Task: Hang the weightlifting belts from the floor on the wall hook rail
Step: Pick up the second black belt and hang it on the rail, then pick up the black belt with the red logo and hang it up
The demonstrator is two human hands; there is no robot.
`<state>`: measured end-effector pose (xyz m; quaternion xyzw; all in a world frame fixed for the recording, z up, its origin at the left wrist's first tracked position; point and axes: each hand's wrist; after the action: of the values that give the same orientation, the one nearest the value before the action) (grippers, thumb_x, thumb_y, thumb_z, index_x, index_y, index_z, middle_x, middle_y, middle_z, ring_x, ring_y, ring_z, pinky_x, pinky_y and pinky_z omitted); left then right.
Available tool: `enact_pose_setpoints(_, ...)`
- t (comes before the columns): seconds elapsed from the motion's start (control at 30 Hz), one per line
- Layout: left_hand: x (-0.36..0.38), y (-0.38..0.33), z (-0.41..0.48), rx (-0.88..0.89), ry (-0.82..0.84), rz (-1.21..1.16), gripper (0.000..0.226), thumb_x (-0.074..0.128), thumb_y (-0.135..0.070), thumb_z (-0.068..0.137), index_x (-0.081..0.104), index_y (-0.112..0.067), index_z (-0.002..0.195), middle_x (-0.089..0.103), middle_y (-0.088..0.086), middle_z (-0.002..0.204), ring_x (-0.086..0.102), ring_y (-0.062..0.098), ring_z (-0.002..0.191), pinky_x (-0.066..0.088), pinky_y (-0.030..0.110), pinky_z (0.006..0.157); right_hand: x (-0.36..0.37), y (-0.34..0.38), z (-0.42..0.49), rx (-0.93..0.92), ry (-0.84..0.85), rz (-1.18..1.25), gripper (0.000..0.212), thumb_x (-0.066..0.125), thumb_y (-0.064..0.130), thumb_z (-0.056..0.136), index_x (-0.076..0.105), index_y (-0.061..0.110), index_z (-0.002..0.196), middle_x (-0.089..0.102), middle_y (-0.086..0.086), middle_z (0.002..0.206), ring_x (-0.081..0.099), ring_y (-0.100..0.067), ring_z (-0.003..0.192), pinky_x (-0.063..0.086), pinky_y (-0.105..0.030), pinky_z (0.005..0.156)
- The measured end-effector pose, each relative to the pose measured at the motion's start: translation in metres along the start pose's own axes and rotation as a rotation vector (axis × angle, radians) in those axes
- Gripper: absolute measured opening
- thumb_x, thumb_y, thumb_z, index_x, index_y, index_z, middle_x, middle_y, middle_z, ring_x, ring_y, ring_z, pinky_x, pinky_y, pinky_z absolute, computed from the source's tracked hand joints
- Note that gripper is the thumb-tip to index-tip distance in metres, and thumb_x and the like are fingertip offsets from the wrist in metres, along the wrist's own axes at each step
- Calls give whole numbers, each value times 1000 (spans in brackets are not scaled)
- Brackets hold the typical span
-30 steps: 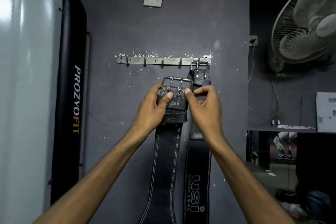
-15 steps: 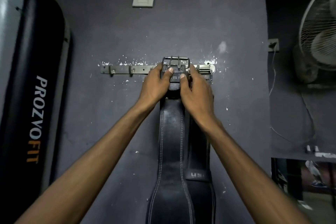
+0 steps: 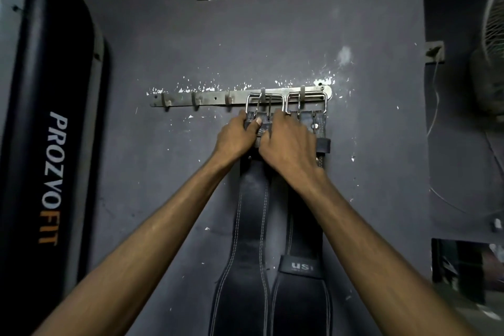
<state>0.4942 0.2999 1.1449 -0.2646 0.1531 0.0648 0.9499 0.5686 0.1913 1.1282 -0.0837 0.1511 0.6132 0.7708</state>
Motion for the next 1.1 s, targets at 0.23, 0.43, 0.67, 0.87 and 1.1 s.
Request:
enact_pose_setpoints(0.23, -17, 3, -39, 21, 54, 28, 38, 57, -37, 95, 53, -18, 128, 71, 7, 116, 66, 31, 106, 52, 43, 92, -6, 12, -28, 118, 105, 138, 64, 57, 29, 95, 32, 3, 148, 60, -15, 134, 64, -39, 112, 50, -43, 80)
enact_pose_setpoints(0.43, -46, 18, -100, -14, 144, 52, 60, 64, -36, 93, 44, -15, 146, 71, 3, 109, 65, 23, 107, 50, 36, 96, -20, 33, -74, 186, 143, 187, 70, 61, 30, 94, 30, 10, 154, 49, -11, 151, 60, -37, 123, 50, -40, 91)
enact_pose_setpoints(0.67, -90, 49, -194, -30, 301, -12, 51, 70, -33, 88, 54, -21, 135, 70, -8, 96, 66, 14, 84, 55, 38, 90, -42, 79, -158, 318, 244, 216, 62, 62, 33, 97, 38, 15, 151, 51, -7, 151, 57, -30, 129, 48, -44, 99)
enact_pose_setpoints(0.87, -97, 87, -283, -134, 445, -90, 46, 72, -26, 87, 59, -21, 130, 69, -11, 93, 64, 11, 79, 56, 35, 88, -43, 95, -246, 374, 368, 233, 53, 65, 29, 96, 47, 17, 144, 57, -2, 145, 60, -19, 123, 42, -27, 89)
enact_pose_setpoints(1.1, -75, 148, -407, -387, 557, -102, 40, 72, -20, 85, 63, -23, 124, 72, -6, 92, 64, 13, 75, 57, 35, 85, -14, 81, -375, 448, 523, 292, 43, 68, 28, 93, 56, 22, 134, 64, 3, 130, 65, -17, 106, 54, -33, 88)
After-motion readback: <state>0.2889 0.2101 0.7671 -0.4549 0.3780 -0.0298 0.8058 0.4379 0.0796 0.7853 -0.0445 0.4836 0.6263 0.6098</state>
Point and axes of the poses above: each hand's wrist, its own z-axis towards the middle knuckle, its own x-axis out of the palm, y = z × x
